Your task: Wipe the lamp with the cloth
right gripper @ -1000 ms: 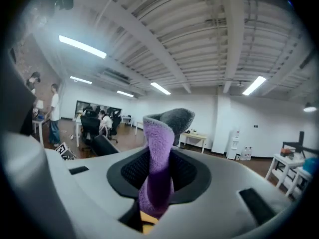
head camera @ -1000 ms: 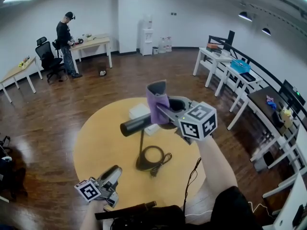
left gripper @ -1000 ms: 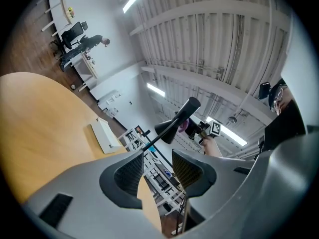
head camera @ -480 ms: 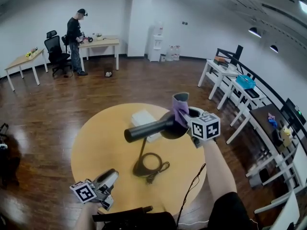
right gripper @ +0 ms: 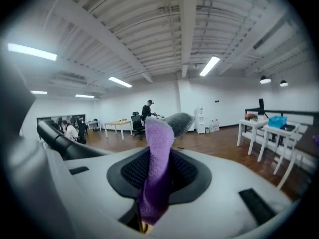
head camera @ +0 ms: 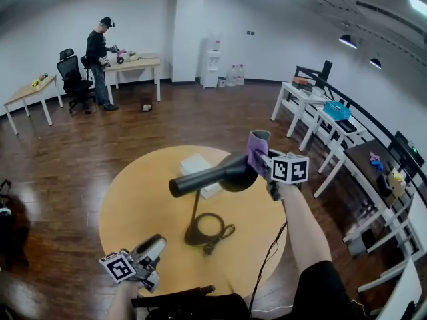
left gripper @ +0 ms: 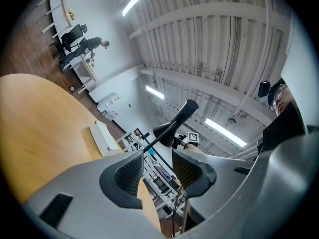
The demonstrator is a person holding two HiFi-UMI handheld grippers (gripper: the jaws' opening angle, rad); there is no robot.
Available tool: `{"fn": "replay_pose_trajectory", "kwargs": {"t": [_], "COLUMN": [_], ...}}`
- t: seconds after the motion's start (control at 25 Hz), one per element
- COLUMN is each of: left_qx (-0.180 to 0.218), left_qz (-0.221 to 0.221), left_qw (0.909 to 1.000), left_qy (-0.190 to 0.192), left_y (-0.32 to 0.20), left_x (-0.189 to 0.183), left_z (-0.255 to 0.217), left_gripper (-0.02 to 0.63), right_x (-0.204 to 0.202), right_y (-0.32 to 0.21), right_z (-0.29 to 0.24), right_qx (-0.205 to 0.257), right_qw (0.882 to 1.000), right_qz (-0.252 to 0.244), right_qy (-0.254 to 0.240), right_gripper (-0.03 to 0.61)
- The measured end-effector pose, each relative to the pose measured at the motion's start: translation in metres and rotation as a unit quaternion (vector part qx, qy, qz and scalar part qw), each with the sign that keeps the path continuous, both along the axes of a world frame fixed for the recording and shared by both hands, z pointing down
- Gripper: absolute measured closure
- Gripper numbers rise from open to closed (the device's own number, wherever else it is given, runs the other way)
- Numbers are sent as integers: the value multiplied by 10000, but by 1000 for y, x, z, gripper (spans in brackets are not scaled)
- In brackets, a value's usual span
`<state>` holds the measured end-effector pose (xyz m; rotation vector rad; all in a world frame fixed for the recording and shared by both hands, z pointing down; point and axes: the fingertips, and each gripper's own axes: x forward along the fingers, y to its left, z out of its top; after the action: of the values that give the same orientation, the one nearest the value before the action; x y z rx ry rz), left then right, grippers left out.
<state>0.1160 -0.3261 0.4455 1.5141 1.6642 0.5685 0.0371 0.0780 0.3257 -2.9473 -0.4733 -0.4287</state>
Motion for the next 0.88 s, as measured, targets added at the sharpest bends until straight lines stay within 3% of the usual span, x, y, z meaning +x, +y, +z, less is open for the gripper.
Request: {"fn": "replay_pose_trajectory", "kwargs": {"t": [0.08,0.16,0.32,0.48,0.64,0.88], "left_qx": [-13,-13,-58,-71,-102,-81], "left_qz": [38,35,22,11,-86,-226], "left_qw": [10000,10000,10000,9999,9999,9997], "left_qy": [29,59,69,78,39,2], "left_y": [0,-1,-4,-8,-18,-29], "left_x": [-3,-3,0,1,2,4], "left_z": [-1,-3,-3,-3,-6,-3], "left_gripper": [439,439,439,439,439,439], "right_x": [7,22,60,98,123,119], "right_y": [-22,-63,-174,-262,-284,-242], "right_z": [-14,-40,-89,-101,-69,-51], "right_qx": [-422,-730,-982,-922,-1106,-1095], "right_qw": [9984,9919,9635,9356,9257,9365], "right_qz": [-361,-1038,-2484,-3403,-3554,-3172], "right_qy": [-137,-95,196,181,-674,-1019], "right_gripper": [477,477,477,477,477,477]}}
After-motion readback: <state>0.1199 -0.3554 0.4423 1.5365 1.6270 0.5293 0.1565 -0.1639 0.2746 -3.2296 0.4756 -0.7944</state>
